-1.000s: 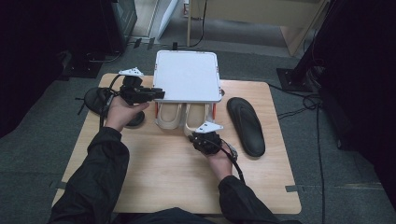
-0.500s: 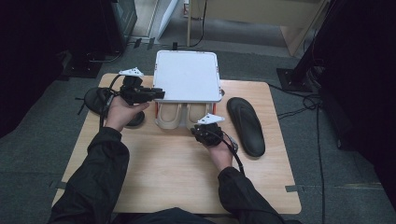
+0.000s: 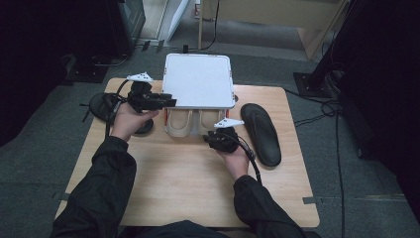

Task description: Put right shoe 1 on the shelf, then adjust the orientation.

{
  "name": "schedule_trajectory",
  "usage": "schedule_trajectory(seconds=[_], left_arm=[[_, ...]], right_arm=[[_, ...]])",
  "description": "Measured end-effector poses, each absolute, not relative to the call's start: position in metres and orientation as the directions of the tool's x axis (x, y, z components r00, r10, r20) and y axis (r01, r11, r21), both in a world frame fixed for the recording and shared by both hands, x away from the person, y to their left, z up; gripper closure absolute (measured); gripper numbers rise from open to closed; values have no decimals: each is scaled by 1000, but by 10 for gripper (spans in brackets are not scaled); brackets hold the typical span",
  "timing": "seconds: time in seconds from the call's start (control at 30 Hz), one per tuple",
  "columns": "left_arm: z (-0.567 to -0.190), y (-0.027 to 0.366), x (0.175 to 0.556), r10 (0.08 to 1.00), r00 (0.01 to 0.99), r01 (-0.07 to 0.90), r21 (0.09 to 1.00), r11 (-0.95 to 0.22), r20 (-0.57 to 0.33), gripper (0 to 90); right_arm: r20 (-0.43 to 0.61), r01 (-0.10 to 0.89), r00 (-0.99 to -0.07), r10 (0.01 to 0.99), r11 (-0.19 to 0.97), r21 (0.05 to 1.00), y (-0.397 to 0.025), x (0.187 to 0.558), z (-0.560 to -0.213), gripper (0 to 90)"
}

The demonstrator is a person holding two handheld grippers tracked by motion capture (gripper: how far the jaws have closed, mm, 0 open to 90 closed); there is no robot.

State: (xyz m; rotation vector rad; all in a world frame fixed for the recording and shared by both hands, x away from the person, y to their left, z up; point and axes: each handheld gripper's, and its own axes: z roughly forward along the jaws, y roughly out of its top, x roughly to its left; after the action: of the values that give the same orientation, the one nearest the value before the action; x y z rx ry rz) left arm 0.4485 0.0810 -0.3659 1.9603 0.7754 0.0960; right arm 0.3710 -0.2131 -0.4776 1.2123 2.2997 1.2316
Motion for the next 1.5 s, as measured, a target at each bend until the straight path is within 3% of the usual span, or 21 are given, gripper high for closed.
schedule_trajectory(seconds=[0.63, 1.5], left_arm=[[-358, 91, 437, 598, 763, 498, 813, -301, -245, 405], [-378, 150, 420, 709, 660, 544, 808, -224, -248, 397]], right_arm=[[200, 536, -700, 686, 319, 781, -243, 341, -457, 514], [190, 507, -716, 672, 315, 802, -265, 340, -456, 489]])
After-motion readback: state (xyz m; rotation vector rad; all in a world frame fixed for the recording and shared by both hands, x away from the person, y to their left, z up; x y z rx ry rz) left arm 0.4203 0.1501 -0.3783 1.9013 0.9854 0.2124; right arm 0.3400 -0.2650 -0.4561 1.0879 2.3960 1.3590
